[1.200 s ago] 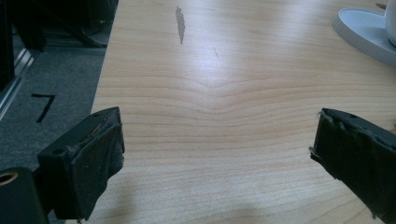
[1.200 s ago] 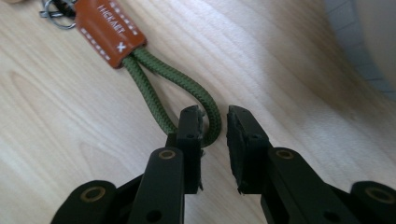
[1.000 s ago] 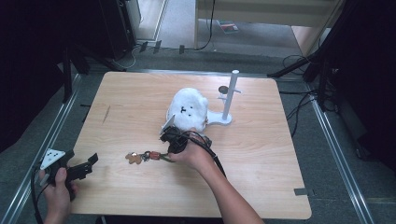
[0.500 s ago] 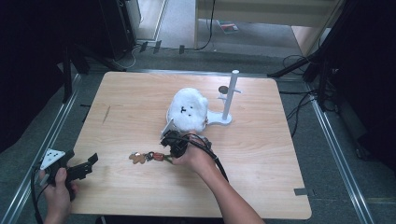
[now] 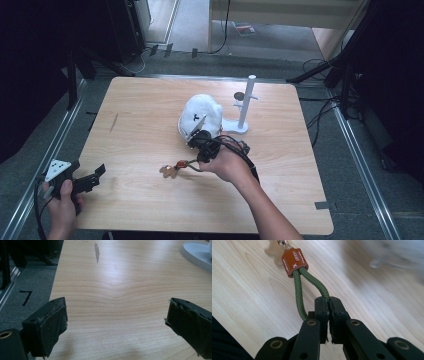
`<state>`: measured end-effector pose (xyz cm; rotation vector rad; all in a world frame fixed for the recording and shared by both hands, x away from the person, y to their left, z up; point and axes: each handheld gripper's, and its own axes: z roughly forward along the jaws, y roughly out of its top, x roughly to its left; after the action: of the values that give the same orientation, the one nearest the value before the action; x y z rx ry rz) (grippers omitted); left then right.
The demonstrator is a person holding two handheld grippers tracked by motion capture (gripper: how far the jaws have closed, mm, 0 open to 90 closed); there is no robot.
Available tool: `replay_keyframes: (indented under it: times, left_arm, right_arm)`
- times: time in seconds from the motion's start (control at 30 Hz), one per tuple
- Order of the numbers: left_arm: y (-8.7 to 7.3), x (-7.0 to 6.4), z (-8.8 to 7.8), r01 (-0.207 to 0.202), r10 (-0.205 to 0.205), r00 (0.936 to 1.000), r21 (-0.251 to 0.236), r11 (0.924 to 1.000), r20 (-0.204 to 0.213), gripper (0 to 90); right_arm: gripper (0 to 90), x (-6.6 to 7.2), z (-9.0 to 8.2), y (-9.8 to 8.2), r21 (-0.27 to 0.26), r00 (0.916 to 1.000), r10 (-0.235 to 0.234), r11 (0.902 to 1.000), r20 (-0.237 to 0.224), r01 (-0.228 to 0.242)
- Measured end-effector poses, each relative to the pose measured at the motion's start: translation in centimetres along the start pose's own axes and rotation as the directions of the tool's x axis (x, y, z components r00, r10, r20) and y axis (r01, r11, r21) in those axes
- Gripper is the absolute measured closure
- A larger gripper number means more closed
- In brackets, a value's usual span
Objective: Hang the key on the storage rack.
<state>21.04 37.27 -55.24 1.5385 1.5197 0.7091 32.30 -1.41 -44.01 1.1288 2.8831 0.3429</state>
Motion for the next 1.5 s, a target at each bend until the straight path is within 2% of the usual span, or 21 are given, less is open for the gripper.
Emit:
replay_keyframes:
  times: [0.03, 0.17, 0.27, 0.3, 0.5, 0.53, 0.57, 0.73, 0.83, 1.0, 1.13, 1.3, 1.5]
  left_arm:
    - [0.0, 0.0, 0.0, 0.001, -0.001, 1.0, 0.0, 1.0, 0.0, 3.9]
    - [0.0, 0.0, 0.0, 0.001, -0.001, 1.0, 0.0, 1.0, 0.0, 3.9]
    - [0.0, 0.0, 0.0, -0.002, 0.002, 1.0, -0.002, 1.0, -0.001, 3.9]
    - [0.0, 0.0, 0.0, -0.002, 0.002, 1.0, -0.002, 1.0, -0.002, 3.9]
    - [0.0, 0.0, 0.0, -0.001, 0.001, 1.0, -0.001, 1.0, -0.002, 3.9]
    - [0.0, 0.0, 0.0, -0.001, 0.001, 1.0, -0.001, 1.0, -0.002, 3.9]
    - [0.0, 0.0, 0.0, -0.001, 0.001, 1.0, -0.001, 1.0, -0.002, 3.9]
    - [0.0, 0.0, 0.0, 0.0, 0.0, 1.0, -0.002, 1.0, -0.002, 3.9]
    - [0.0, 0.0, 0.0, 0.0, 0.0, 1.0, -0.001, 1.0, -0.002, 3.9]
    - [0.0, 0.0, 0.0, 0.001, -0.001, 1.0, -0.001, 1.0, -0.002, 3.9]
    - [0.0, 0.0, 0.0, 0.005, -0.005, 1.0, 0.0, 1.0, 0.0, 3.9]
    - [0.0, 0.1, 0.0, 0.006, -0.006, 1.0, -0.001, 1.0, 0.001, 3.9]
    - [0.0, 0.1, 0.0, 0.009, -0.009, 1.0, 0.0, 1.0, 0.003, 3.9]
  right_arm:
    - [87.4, -0.4, -0.7, -0.2, -0.001, 0.9998, 0.018, 0.9998, 0.01, -0.018]
    - [87.4, -1.3, -2.6, -1.0, -0.006, 0.9987, 0.039, 0.9992, 0.032, -0.039]
    - [87.4, -1.7, -3.6, -1.3, -0.013, 0.9984, 0.031, 0.9995, 0.048, -0.031]
    - [87.4, -1.8, -4.1, -1.5, -0.012, 0.9977, 0.041, 0.9991, 0.053, -0.041]
    - [87.4, -2.3, -5.9, -1.7, -0.029, 0.9964, 0.062, 0.9977, 0.058, -0.061]
    - [87.4, -2.8, -7.1, -1.9, -0.041, 0.9951, 0.079, 0.9962, 0.06, -0.077]
    - [87.4, -3.1, -7.5, -1.9, -0.045, 0.9949, 0.081, 0.9959, 0.06, -0.079]
    - [87.4, -3.7, -8.8, -2.1, -0.054, 0.9925, 0.106, 0.9932, 0.061, -0.103]
    - [87.4, -4.4, -10.3, -2.2, -0.064, 0.9896, 0.135, 0.9893, 0.05, -0.131]
    - [87.3, -4.9, -11.6, -2.3, -0.067, 0.9877, 0.147, 0.9874, 0.053, -0.144]
    - [87.3, -5.6, -13.3, -2.3, -0.091, 0.9867, 0.147, 0.9858, 0.069, -0.141]
    - [87.3, -6.3, -14.6, -2.3, -0.104, 0.9843, 0.154, 0.9839, 0.086, -0.145]
    - [87.3, -7.9, -16.1, -2.2, -0.104, 0.9745, 0.187, 0.9791, 0.124, -0.175]
